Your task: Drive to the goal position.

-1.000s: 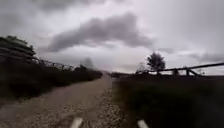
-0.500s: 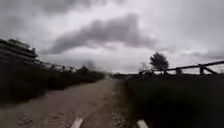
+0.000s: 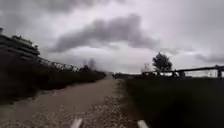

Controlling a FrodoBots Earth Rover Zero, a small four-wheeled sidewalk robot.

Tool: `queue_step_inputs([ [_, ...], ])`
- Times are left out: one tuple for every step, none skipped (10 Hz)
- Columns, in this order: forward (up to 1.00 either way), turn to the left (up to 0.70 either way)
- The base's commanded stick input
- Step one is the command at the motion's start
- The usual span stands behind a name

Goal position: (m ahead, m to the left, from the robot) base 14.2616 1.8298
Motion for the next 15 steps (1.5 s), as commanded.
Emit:
queue_step_inputs([
  [0.7, 0.0],
  [0.7, 0.0],
  [0.7, 0.0],
  [0.7, 0.0],
  [0.7, 0.0],
  [0.7, 0.0],
  [0.7, 0.0],
  [0.7, 0.0],
  [0.7, 0.0],
  [0.7, 0.0],
  [0.7, 0.0],
  [0.7, 0.0],
  [0.7, 0.0],
  [0.7, 0.0],
  [0.7, 0.0],
])
